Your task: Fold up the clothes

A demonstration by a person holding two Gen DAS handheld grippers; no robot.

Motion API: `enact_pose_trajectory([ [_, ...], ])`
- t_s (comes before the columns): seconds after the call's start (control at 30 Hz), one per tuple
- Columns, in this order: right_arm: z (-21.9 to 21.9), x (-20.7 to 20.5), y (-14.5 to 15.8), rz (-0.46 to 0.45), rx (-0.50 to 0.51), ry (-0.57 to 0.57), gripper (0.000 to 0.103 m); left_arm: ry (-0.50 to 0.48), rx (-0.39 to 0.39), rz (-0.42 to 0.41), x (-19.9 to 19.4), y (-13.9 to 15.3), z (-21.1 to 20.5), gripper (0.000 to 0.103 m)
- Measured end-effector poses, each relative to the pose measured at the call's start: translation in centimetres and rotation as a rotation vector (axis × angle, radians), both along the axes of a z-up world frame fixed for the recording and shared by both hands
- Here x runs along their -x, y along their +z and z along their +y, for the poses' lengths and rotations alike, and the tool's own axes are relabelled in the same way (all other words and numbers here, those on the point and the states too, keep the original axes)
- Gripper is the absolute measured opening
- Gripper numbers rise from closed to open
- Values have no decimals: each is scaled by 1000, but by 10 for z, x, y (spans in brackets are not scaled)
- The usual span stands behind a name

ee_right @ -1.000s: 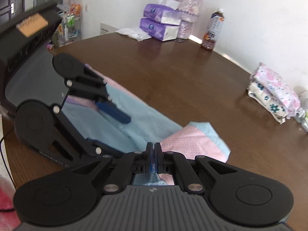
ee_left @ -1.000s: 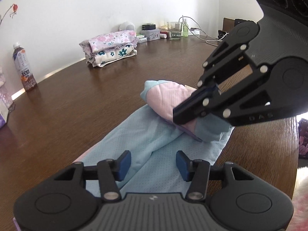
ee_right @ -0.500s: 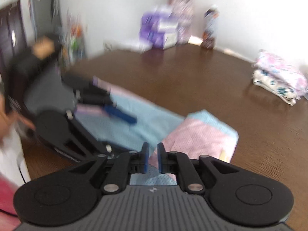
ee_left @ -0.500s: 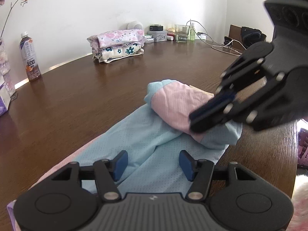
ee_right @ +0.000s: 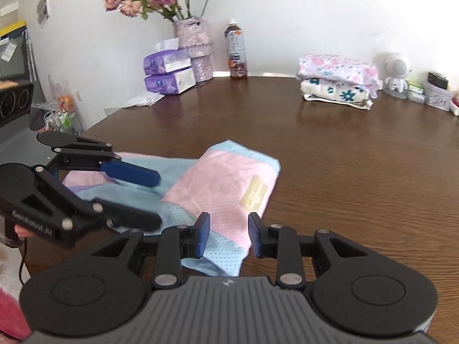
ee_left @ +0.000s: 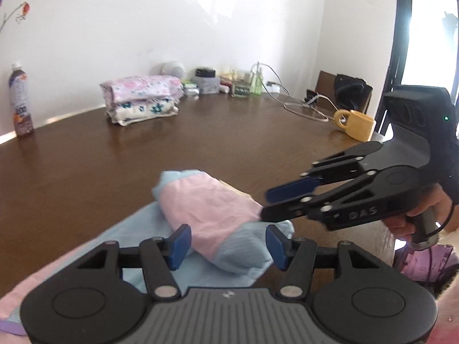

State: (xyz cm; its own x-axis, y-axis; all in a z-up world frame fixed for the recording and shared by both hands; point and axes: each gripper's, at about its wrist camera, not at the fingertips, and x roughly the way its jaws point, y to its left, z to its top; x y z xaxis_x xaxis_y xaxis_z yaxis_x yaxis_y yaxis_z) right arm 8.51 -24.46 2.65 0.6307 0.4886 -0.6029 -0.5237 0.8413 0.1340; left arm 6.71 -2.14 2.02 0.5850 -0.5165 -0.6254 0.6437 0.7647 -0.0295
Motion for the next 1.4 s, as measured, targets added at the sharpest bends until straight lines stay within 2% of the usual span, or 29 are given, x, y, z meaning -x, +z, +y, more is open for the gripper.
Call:
enact_pose_trajectory([
  [0.17,9,7,-7,-50,27,30,30,-22,-8,14,9,1,-18,56],
  [0.23,1,15,-1,-73,7,16,40,-15,-40,-15,17,0,-22,57],
  [0.27,-3,20,2,-85,2,9,42,-11,-58,-30,21,-1,-23,57],
  [0.4,-12,38,3,-96,36,15,43,5,-128,-90,28,-6,-37,57],
  [0.57,-4,44,-9,-108,92,29,43,50,-233,-153,31,-14,-53,57],
  [0.63,1,43,-12,-116,104,19,42,69,-248,-163,34,-16,-53,45],
  [0.67,3,41,-14,-116,107,9,41,79,-256,-169,35,-17,-53,42],
  [0.73,5,39,-16,-115,108,-4,30,99,-259,-181,37,-17,-53,33],
  [0.77,5,38,-17,-111,102,-8,28,110,-253,-187,39,-16,-52,29],
  [0.83,4,38,-18,-106,85,-18,18,122,-243,-199,42,-15,-50,15],
  [0.9,3,38,-18,-103,71,-29,11,133,-233,-210,45,-15,-49,5],
  [1.0,2,39,-20,-98,67,-41,6,152,-187,-186,44,-16,-45,2],
  [1.17,-4,41,-18,-90,42,-38,6,201,-103,-102,40,-20,-34,1],
  [1.27,-10,43,-14,-85,6,-27,12,198,-67,-68,40,-19,-29,8],
  [1.37,-20,42,-4,-83,-58,-29,32,179,-5,-38,41,-11,-21,22],
  [1.4,-24,40,0,-82,-85,-37,38,181,21,-36,40,-6,-19,33],
])
